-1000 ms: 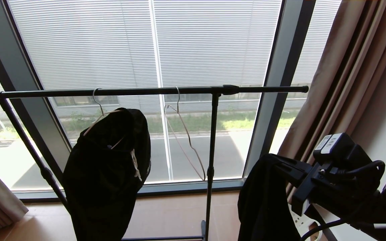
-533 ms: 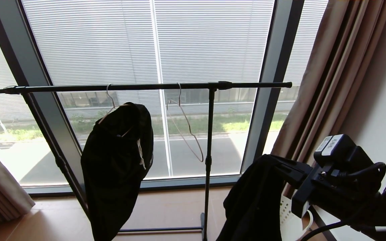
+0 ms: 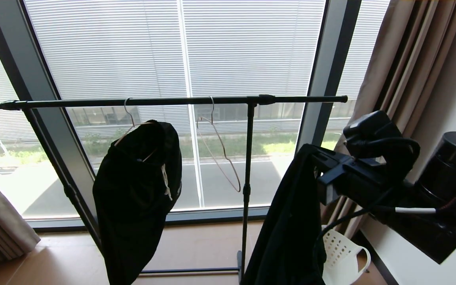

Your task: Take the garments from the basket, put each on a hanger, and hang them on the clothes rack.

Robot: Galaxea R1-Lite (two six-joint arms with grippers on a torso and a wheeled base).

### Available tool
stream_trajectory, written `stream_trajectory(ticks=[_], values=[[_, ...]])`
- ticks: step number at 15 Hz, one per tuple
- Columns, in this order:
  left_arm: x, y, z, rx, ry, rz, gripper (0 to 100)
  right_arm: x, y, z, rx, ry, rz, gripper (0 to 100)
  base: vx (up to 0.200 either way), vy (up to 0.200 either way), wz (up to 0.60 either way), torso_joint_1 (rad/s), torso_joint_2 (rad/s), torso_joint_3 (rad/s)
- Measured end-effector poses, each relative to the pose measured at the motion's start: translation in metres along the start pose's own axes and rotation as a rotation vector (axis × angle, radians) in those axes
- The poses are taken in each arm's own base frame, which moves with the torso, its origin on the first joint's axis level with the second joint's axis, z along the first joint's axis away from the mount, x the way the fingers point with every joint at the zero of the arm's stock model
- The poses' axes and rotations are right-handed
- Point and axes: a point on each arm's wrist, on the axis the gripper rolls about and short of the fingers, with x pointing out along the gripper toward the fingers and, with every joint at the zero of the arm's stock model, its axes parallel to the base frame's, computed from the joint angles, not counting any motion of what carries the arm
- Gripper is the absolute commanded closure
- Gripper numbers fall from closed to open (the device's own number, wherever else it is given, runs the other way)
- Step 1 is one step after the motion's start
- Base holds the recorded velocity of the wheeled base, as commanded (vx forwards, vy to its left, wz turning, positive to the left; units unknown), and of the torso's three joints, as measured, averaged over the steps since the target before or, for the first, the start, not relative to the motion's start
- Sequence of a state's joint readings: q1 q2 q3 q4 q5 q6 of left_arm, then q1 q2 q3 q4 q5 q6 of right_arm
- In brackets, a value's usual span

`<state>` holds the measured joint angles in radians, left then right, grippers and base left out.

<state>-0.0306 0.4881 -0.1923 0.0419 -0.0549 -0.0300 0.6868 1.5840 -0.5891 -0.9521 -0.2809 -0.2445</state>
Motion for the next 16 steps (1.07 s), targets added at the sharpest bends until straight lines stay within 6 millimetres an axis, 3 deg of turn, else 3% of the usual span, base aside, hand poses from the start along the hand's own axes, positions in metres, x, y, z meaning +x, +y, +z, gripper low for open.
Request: stream_trajectory(ticks=[4, 8, 13, 16], values=[[0.052, -0.013, 0.053, -0.102, 0.217, -0.114, 0, 0.017, 0.003, 0.006, 0.035, 0.039, -0.041, 100, 0.0, 0.0, 0.0, 0.0, 0.0, 0.0], [0.102, -0.069, 0.086, -0.108, 0.361, -0.287, 0, 0.028, 0.01, 0.009, 0.05, 0.028, -0.021, 100, 0.0, 0.0, 0.0, 0.0, 0.0, 0.0], [0.141, -0.133, 0.093, -0.041, 0.402, -0.432, 0, 0.046, 0.022, 0.01, 0.047, 0.031, -0.023, 100, 0.0, 0.0, 0.0, 0.0, 0.0, 0.0], [0.156, -0.154, 0.087, -0.013, 0.428, -0.461, 0, 0.048, 0.031, 0.012, 0.045, 0.029, -0.022, 100, 0.0, 0.0, 0.0, 0.0, 0.0, 0.0]])
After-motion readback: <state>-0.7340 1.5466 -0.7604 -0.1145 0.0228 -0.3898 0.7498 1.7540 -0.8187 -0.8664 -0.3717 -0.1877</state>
